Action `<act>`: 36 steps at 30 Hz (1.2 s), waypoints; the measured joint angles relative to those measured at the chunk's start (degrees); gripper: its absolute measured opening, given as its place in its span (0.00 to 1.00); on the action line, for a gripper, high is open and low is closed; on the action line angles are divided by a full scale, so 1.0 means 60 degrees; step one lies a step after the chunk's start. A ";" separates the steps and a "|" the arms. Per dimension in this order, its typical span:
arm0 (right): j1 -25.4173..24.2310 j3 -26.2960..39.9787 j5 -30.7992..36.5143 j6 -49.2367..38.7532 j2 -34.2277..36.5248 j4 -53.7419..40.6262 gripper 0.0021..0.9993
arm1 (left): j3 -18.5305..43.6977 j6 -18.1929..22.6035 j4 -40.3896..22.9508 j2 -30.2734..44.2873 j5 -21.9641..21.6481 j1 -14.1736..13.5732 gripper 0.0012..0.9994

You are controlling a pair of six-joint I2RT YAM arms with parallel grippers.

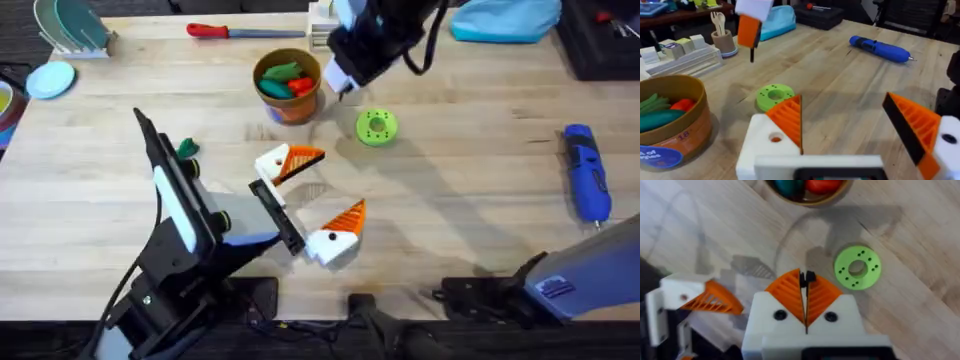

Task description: Pick up the gripper from the table and insert it into the empty holder that is missing its gripper. Then pick up a screw, insert it into the mounting hole, and use the screwdriver to tighten it. Finally, clean up the table by picking up the vegetable and placing it into the bucket.

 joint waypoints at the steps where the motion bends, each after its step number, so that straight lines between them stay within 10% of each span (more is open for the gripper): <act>1: 0.0046 0.0209 -0.0076 -0.0001 -0.0009 -0.0164 0.00 | 0.0000 0.0000 0.0000 0.0000 -0.0002 0.0000 0.99; 15: 0.2339 0.0784 -0.0429 0.0203 -0.0145 -0.0508 0.00 | 0.0000 0.0000 0.0000 -0.0002 0.0000 0.0000 0.99; 36: 0.2948 0.0784 -0.0623 0.0478 -0.0145 -0.0658 0.00 | 0.0000 0.0000 0.0000 0.0000 0.0004 0.0000 0.99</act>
